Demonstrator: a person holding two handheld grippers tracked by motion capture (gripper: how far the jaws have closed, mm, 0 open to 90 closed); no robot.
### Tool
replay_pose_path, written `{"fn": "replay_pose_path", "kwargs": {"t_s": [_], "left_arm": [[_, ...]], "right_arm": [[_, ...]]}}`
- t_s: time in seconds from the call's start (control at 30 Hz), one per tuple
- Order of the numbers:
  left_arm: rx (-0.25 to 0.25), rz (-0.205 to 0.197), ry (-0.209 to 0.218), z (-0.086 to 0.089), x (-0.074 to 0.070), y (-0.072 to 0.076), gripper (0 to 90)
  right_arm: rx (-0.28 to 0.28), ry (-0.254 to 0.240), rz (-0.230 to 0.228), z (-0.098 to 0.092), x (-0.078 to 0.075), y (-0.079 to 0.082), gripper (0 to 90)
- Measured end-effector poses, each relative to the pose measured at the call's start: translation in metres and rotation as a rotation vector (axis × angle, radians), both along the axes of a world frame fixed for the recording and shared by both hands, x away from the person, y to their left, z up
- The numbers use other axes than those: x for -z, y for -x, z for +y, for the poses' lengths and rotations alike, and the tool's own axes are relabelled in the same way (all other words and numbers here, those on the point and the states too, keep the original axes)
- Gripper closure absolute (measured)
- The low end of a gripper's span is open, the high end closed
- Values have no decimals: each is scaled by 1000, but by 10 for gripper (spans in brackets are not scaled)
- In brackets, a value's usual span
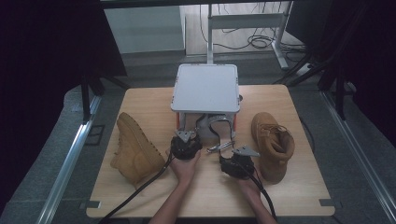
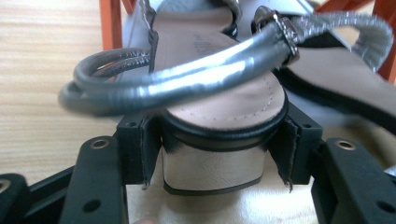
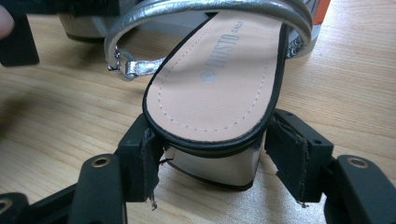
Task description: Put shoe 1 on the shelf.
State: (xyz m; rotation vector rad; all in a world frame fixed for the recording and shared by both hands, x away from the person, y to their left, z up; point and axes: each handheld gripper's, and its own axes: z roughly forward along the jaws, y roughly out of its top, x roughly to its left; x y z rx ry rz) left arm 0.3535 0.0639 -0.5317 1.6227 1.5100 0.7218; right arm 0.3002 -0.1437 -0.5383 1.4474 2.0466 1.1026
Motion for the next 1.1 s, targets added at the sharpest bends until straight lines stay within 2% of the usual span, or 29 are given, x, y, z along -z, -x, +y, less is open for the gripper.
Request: {"fn": "replay_pose_path", "kwargs": {"t_s": [0.07,0.27,0.33,0.77,1.1], "left_arm": [[-16,-20,-5,1,-1,-1,411],[-37,-30,-3,-1,2,-6,416],[-40,-30,-17,-3,3,-7,416],[-48,-15,15,-1,-2,-21,416],[-61,-16,-2,-4,0,-30,416]], "right_arm": [[0,0,1,0,0,0,381],[-1,1,3,0,0,0,383],[-1,-1,4,0,0,0,384],[3,-5,8,0,0,0,387],[3,-8,8,-1,0,0,389]]}}
